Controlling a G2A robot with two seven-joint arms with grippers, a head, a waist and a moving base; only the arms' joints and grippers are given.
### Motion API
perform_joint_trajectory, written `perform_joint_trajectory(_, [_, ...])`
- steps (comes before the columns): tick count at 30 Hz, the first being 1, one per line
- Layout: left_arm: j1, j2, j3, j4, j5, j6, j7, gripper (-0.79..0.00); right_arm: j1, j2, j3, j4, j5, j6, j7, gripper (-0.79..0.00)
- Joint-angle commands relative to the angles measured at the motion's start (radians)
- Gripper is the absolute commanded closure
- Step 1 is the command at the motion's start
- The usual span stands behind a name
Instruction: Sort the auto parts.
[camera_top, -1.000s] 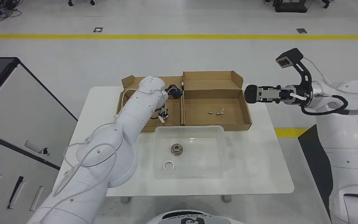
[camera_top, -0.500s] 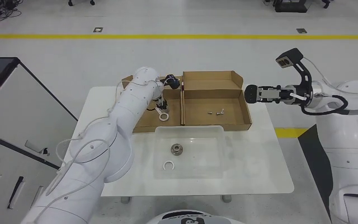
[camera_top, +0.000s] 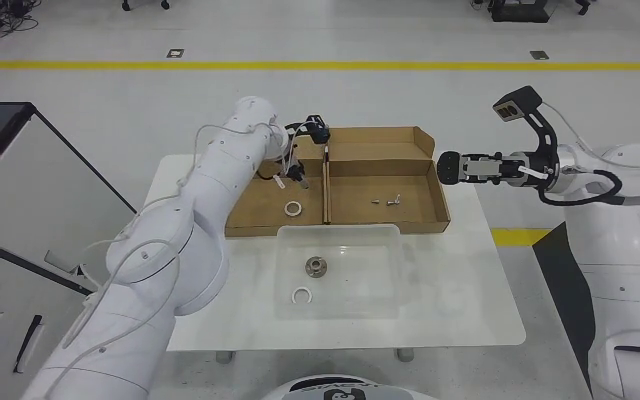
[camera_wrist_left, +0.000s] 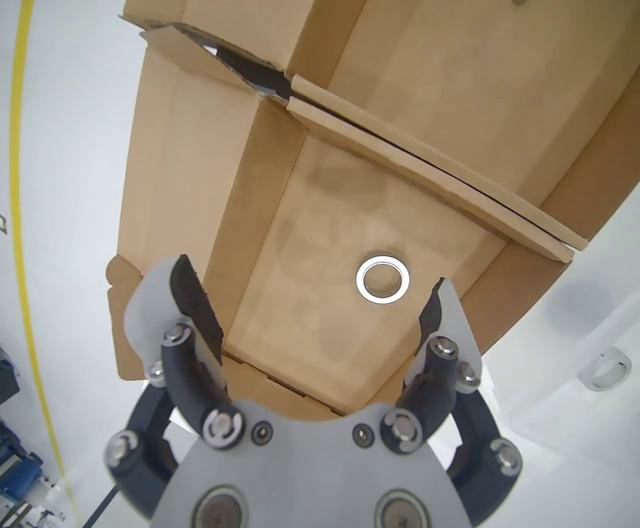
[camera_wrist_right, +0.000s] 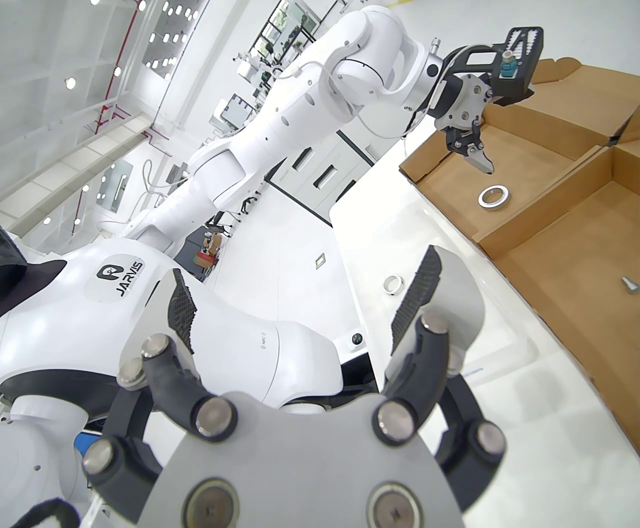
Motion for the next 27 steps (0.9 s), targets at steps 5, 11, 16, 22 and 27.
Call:
perform_joint_trajectory(5, [0.01, 0.024, -0.005, -0.061, 0.014, -0.044, 0.005, -0.785, 0.0, 0.0, 0.0, 0.0, 0.0, 0.0, 0.0, -0.785])
perform_joint_trajectory(11, [0.026, 0.061, -0.029, -0.183, -0.004, -0.08, -0.028, -0.785, 0.0, 0.0, 0.0, 0.0, 0.0, 0.0, 0.0, -0.785])
perform_joint_trajectory(16, [0.062, 0.114, -0.071, -0.339, -0.04, -0.093, -0.08, -0.785, 0.0, 0.0, 0.0, 0.0, 0.0, 0.0, 0.0, -0.785])
perform_joint_trajectory(22, [0.152, 0.207, -0.164, -0.578, -0.113, -0.085, -0.173, -0.785, 0.0, 0.0, 0.0, 0.0, 0.0, 0.0, 0.0, -0.785])
perform_joint_trajectory(27, [0.217, 0.265, -0.226, -0.742, -0.142, -0.053, -0.238, -0.785, 0.0, 0.0, 0.0, 0.0, 0.0, 0.0, 0.0, -0.785])
